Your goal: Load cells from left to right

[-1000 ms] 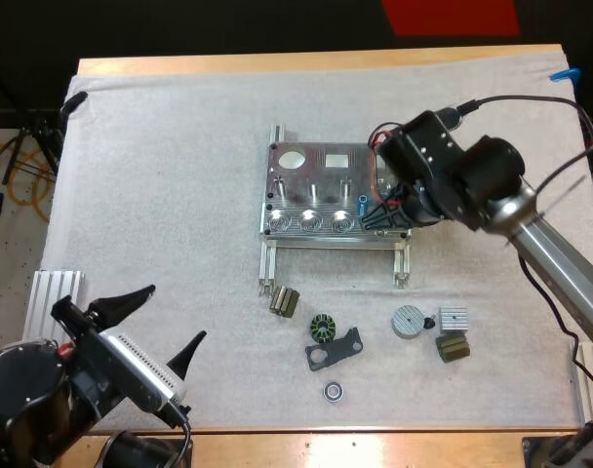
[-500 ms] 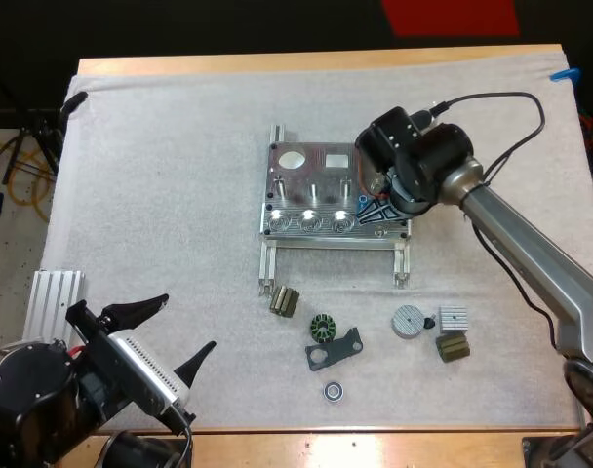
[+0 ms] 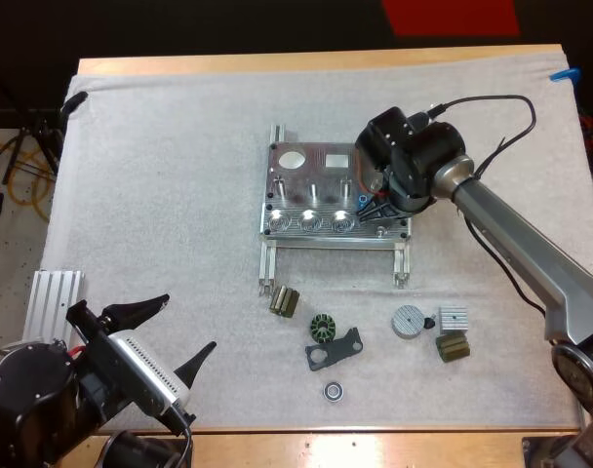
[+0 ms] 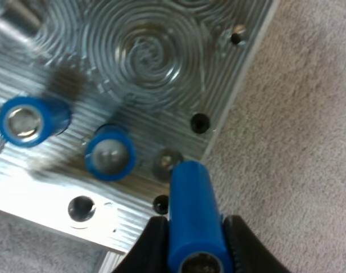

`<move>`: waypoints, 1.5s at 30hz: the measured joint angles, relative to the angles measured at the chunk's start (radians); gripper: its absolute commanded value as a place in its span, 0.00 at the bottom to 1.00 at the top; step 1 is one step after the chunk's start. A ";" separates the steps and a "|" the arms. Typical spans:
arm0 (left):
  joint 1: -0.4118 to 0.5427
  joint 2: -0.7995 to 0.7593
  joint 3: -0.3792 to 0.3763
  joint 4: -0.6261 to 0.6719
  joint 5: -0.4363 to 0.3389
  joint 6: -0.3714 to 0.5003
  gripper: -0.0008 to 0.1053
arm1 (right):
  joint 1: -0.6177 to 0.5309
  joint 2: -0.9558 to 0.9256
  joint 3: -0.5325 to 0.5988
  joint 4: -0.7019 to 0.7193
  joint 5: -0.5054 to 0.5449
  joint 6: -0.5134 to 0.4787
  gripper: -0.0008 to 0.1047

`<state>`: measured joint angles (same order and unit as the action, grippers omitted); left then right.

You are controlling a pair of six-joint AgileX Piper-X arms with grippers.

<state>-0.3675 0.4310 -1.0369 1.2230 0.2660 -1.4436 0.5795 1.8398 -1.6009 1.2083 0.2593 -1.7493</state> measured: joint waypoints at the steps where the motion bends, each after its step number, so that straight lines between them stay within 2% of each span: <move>1: 0.000 0.000 0.000 0.000 0.000 0.000 0.64 | -0.006 0.000 0.000 0.000 -0.002 0.000 0.01; 11: 0.000 0.000 0.000 0.000 0.000 0.000 0.64 | -0.035 0.000 0.000 -0.021 -0.083 -0.036 0.01; 45: 0.000 0.000 0.002 0.000 0.000 0.000 0.64 | -0.035 0.053 -0.006 -0.013 -0.117 -0.060 0.01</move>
<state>-0.3675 0.4310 -1.0346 1.2230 0.2660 -1.4436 0.5449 1.8933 -1.6067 1.1955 0.1427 -1.8095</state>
